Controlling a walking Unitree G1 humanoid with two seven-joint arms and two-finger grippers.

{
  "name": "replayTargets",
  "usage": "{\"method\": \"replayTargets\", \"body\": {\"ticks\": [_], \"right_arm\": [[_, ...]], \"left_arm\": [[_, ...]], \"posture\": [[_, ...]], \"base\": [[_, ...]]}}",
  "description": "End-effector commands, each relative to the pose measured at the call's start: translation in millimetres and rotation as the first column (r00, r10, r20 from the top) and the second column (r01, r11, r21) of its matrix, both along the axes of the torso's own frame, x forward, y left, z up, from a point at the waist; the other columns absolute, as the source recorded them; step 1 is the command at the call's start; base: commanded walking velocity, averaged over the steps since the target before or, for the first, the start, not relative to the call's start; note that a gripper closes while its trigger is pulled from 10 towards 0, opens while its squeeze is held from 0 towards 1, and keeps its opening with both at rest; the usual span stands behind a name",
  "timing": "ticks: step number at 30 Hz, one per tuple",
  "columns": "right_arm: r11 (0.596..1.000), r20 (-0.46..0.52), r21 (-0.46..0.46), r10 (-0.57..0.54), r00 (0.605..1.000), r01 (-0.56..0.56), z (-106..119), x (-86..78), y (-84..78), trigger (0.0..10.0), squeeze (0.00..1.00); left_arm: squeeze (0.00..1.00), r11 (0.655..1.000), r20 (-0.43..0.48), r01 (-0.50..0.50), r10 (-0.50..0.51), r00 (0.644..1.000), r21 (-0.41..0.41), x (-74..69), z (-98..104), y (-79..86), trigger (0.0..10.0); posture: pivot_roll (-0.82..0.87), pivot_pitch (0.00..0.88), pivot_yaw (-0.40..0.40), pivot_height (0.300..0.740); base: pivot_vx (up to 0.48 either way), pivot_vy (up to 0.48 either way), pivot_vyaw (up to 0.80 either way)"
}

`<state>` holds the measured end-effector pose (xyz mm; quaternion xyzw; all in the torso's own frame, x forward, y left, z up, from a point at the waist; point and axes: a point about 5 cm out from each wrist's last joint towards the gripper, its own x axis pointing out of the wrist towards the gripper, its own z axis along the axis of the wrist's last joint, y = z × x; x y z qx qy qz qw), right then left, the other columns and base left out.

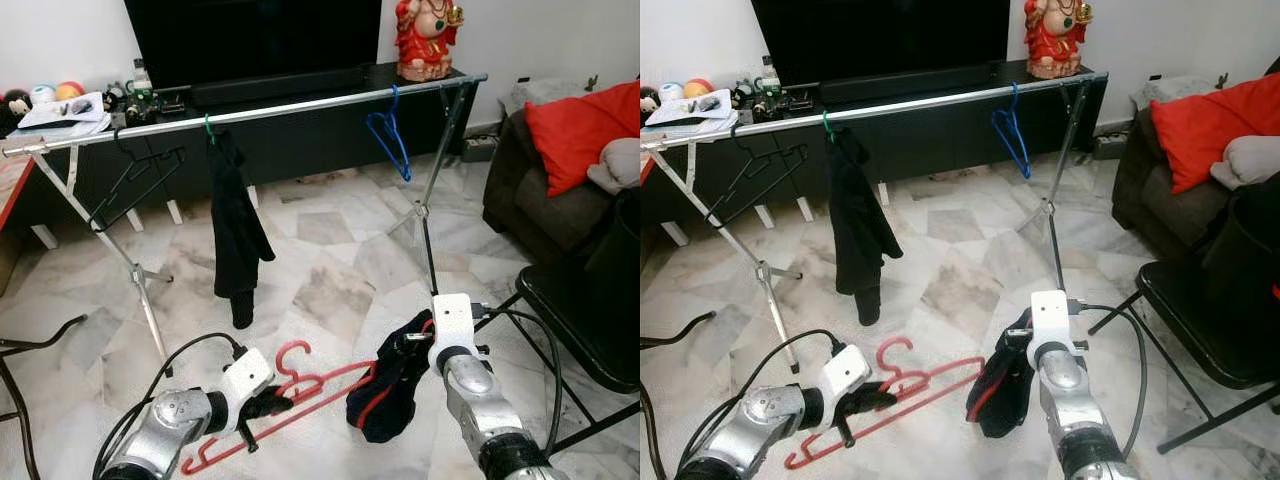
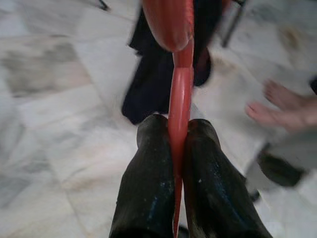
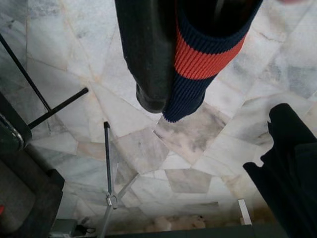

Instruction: Hang hanger

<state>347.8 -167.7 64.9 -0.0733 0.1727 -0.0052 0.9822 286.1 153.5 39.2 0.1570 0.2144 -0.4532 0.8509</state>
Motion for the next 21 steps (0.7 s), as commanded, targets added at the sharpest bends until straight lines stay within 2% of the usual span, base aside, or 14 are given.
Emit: {"method": "replayTargets", "body": {"ticks": [1, 2, 4, 8, 11, 14, 21], "right_arm": [[1.000, 0.036, -0.002, 0.011, 0.999, -0.011, 10, 7.2, 3.7, 10.0, 0.00], [1.000, 0.043, -0.002, 0.013, 0.999, -0.013, 14, 10.6, 5.1, 10.0, 0.00], [1.000, 0.050, -0.001, 0.013, 0.999, -0.013, 17, 13.5, 5.9, 10.0, 0.00], [1.000, 0.058, -0.004, 0.011, 0.998, -0.010, 21, 17.0, 5.3, 10.0, 0.00], [1.000, 0.058, -0.005, 0.003, 0.998, -0.002, 22, 18.0, 3.8, 10.0, 0.00], [1.000, 0.057, -0.003, -0.004, 0.998, 0.004, 22, 18.8, 2.8, 10.0, 0.00], [1.000, 0.056, 0.010, 0.011, 0.998, -0.011, 22, 18.5, 7.9, 10.0, 0.00]], "left_arm": [[0.00, 0.998, -0.031, 0.054, -0.053, 0.998, 0.019, -2.9, 2, 0.3, 10.0], [0.00, 0.992, -0.057, 0.120, -0.118, 0.991, 0.037, -5.5, 6, -2.0, 10.0], [0.00, 0.984, -0.082, 0.172, -0.168, 0.982, 0.038, -7.4, 10, -5.6, 10.0], [0.00, 0.964, -0.120, 0.261, -0.254, 0.960, 0.054, -13.5, 18, -11.3, 10.0], [0.00, 0.957, -0.143, 0.286, -0.277, 0.950, 0.048, -17.0, 21, -12.5, 10.0], [0.00, 0.958, -0.129, 0.282, -0.273, 0.953, 0.049, -17.2, 27, -15.7, 10.0], [0.00, 0.988, -0.011, 0.157, -0.157, 0.988, -0.001, -4.6, 32, -30.4, 10.0]], "posture": [[0.06, 0.031, 0.053, 0.740], [0.06, 0.026, 0.053, 0.740], [0.06, 0.023, 0.053, 0.740], [0.06, 0.027, 0.051, 0.740], [0.06, 0.032, 0.048, 0.740], [0.07, 0.036, 0.046, 0.740], [0.06, 0.043, 0.045, 0.740]], "base": [[0.000, 0.000, 0.00], [0.000, 0.000, 0.00], [0.000, 0.000, 0.00], [0.000, 0.000, 0.00], [0.000, 0.000, 0.00], [0.000, 0.000, 0.00], [0.000, 0.000, 0.00]]}}
